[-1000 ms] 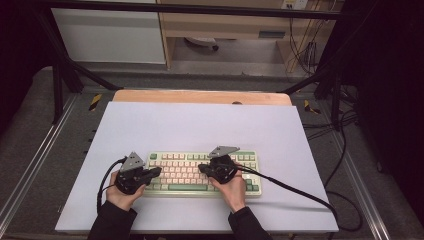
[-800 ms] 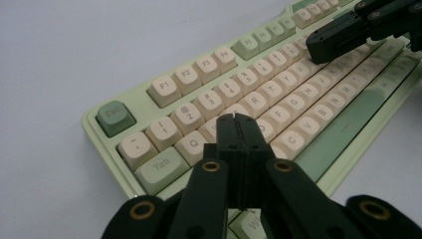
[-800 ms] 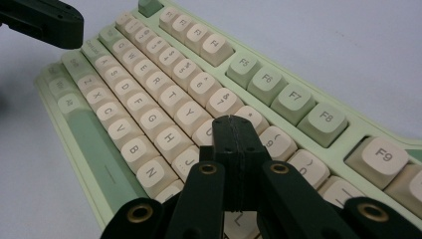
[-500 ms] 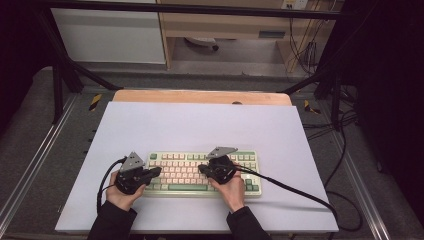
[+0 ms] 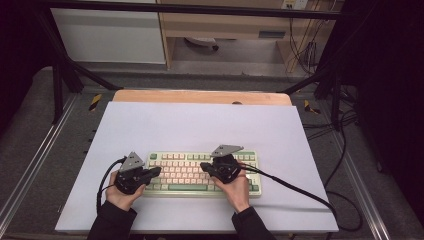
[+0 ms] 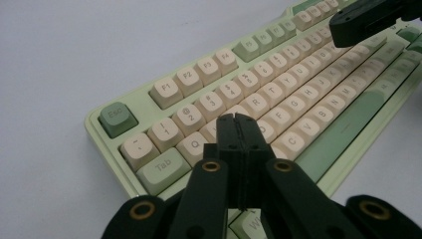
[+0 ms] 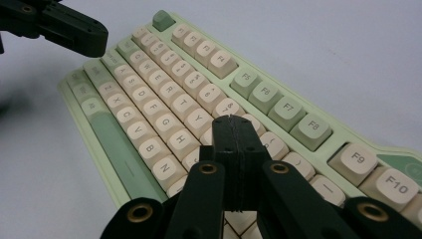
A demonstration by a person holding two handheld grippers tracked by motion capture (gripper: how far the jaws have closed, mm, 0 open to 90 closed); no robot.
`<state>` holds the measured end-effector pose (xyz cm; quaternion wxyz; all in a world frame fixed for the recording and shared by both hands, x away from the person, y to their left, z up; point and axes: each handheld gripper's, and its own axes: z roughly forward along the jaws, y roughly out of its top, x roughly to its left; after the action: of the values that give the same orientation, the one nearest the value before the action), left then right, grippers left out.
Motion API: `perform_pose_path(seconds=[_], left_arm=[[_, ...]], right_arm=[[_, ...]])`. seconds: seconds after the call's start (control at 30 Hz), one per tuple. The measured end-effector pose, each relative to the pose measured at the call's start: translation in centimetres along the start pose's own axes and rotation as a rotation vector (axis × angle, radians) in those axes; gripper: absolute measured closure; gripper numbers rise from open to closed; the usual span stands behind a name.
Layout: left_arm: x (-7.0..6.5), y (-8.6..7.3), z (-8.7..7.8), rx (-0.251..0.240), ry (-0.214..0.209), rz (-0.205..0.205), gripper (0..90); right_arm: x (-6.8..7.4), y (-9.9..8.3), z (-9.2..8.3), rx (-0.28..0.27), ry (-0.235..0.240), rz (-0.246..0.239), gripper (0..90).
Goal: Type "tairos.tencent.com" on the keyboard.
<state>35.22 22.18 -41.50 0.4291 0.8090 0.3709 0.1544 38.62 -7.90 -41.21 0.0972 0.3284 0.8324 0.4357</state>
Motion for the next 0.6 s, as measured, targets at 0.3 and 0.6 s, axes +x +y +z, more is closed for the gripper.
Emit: perform_pose_path(seconds=[0.3,0.6], left_arm=[[-0.1,0.1,-0.1,-0.007,0.000,0.000,90.0],[-0.4,0.2,0.0,-0.009,-0.001,0.004,90.0]], right_arm=[[0.0,0.1,-1.2,-0.011,0.011,-0.023,90.0],[-0.7,-0.8,-2.4,-0.017,0.025,-0.025,90.0]])
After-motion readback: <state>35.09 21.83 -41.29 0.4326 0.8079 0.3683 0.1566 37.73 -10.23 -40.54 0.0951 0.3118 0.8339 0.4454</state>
